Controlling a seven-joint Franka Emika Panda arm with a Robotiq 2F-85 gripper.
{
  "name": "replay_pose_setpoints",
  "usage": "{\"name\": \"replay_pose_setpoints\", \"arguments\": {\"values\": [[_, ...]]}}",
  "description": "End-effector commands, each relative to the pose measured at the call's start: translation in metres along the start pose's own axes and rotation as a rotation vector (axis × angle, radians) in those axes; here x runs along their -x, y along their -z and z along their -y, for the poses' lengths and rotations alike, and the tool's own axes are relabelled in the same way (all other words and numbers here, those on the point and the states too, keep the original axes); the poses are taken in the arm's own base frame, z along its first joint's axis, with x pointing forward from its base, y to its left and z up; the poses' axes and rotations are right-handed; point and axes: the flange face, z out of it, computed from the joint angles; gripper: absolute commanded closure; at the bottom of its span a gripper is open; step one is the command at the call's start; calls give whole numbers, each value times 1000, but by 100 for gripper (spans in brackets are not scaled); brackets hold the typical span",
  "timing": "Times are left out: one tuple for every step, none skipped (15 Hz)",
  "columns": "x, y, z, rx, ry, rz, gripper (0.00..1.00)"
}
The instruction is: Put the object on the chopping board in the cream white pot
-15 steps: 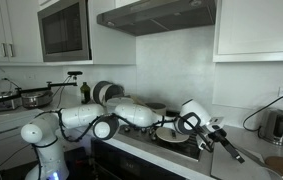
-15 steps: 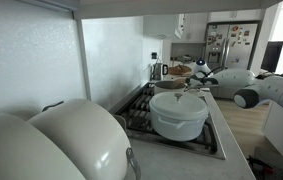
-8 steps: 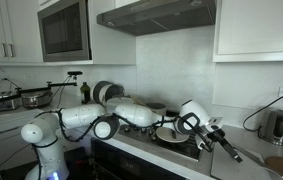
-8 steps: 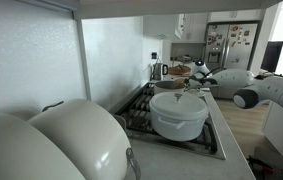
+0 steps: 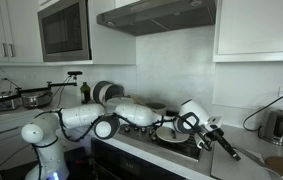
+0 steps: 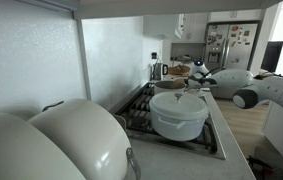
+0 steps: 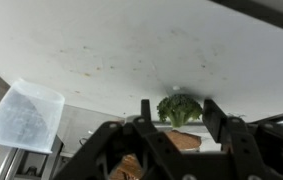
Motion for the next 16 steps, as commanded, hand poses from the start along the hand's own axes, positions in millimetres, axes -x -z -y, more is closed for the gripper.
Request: {"name": "replay_pose_setpoints", "arguments": {"values": [[-2, 2, 2, -2, -26, -5, 73], [-2, 2, 1, -1, -27, -6, 81], [-3, 2, 1, 0, -27, -7, 88], [-3, 3, 1, 1, -27, -9, 96], [-4, 3, 1, 2, -27, -10, 98], [-4, 6, 0, 6, -24, -10, 95], [-7, 7, 1, 4, -23, -9, 96], [-9, 9, 1, 3, -19, -12, 95], [-12, 13, 2, 2, -14, -6, 95], [-17, 18, 1, 3, -12, -11, 95], [-23, 25, 1, 2, -11, -8, 95], [-28, 34, -1, 2, 1, -2, 95], [-36, 42, -2, 7, 7, 12, 95], [-42, 51, -2, 7, 7, 22, 95], [-49, 60, -4, 10, 9, 41, 95], [-55, 70, -5, 11, 18, 68, 95]]}}
